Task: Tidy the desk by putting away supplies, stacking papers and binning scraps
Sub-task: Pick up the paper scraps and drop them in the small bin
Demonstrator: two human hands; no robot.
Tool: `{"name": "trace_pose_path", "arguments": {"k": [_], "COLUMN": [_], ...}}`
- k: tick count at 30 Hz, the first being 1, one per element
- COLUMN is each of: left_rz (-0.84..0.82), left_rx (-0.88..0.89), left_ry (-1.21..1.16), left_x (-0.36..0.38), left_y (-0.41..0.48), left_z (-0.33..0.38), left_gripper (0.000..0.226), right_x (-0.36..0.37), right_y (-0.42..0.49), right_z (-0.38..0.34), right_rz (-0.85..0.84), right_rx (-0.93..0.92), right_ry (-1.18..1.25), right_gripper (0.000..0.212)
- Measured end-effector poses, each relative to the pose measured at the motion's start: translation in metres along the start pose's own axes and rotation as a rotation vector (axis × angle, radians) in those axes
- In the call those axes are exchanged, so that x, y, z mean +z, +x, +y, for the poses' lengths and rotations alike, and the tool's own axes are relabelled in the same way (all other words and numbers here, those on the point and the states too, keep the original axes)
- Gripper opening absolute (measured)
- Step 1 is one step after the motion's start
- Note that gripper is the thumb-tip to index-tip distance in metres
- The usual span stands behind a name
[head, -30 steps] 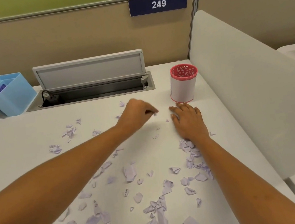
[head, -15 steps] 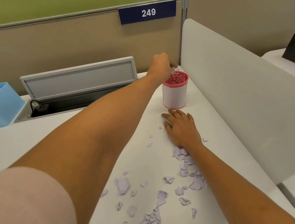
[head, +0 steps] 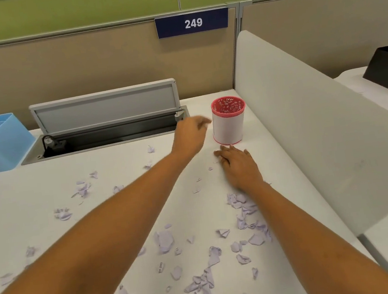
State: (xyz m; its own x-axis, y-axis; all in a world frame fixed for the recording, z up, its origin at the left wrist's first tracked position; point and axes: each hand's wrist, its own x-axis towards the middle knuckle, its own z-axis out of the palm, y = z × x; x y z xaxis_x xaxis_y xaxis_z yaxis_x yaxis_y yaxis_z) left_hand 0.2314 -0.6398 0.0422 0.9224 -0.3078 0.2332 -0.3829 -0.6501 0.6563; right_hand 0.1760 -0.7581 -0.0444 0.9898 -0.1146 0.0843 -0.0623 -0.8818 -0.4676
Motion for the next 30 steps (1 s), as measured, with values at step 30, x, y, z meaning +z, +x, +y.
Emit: {"name": "trace_pose_path", "arguments": {"k": [30], "left_rz": [-0.132], "left_rx": [-0.06], "left_ry": [0.457], "left_x": [0.011], "left_y": [-0.115], "left_z": [-0.078], "left_gripper": [0.045], "right_x": [-0.009], "right_y": [-0.103], "right_z": [-0.045], "right_rz": [-0.057], "right_rx": [0.054], "right_ry": [-0.338], "right_gripper": [0.03]}}
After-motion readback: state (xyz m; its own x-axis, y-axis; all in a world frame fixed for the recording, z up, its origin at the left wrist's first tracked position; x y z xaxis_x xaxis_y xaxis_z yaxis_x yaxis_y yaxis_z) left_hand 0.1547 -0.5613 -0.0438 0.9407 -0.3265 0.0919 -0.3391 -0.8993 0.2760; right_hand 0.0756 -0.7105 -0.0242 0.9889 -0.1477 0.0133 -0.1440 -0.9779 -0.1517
